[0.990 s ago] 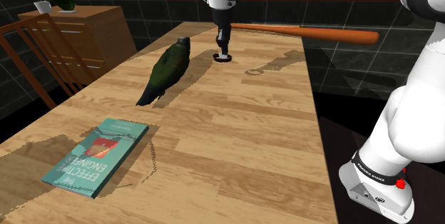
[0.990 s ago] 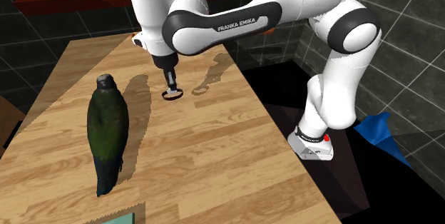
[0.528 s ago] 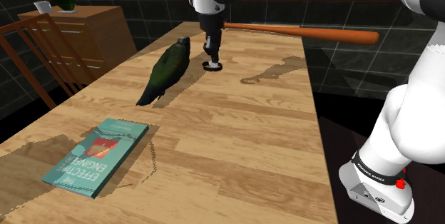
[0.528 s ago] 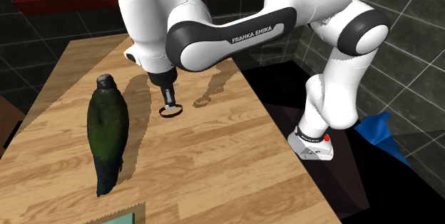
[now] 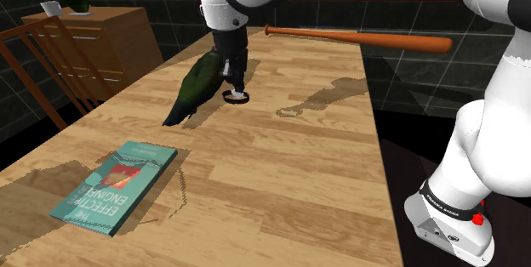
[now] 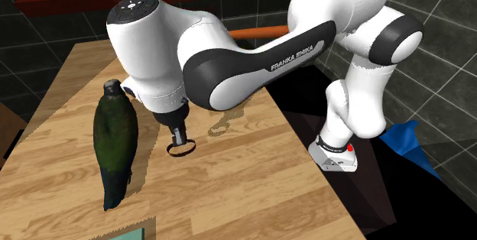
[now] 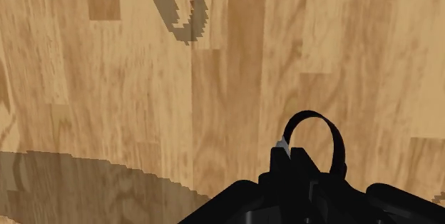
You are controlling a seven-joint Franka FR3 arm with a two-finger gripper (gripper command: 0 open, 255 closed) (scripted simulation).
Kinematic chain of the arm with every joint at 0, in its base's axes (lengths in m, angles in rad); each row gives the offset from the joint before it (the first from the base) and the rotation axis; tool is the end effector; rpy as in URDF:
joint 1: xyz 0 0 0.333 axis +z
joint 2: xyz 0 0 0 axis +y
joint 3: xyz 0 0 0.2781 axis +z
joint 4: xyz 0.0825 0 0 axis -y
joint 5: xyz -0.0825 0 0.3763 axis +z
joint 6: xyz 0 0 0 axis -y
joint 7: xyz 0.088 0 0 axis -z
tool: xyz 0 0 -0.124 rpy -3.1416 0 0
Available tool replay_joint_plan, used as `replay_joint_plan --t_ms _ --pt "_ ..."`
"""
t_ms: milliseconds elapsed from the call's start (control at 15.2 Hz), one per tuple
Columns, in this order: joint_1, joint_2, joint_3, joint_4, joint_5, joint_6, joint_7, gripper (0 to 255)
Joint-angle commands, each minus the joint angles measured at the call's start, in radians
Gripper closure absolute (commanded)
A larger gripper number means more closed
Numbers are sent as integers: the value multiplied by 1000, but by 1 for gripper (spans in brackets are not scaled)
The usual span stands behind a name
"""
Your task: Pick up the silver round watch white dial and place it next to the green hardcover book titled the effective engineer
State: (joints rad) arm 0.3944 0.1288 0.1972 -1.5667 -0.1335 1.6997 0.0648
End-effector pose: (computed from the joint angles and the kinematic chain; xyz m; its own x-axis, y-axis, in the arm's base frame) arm 0.5005 0.3118 0.5116 0.8563 0.5163 0.0129 0.5122 -0.8522 0.1065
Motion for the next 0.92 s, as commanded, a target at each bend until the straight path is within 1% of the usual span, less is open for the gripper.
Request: replay_joint_plan --t_ms 0,462,660,858 --pt "27 17 20 23 -6 -11 47 255" --pt "135 126 81 170 -43 -73 205 255" --pt "189 192 101 262 -65 -111 269 255" --pt "250 272 117 379 -91 -158 329 255"
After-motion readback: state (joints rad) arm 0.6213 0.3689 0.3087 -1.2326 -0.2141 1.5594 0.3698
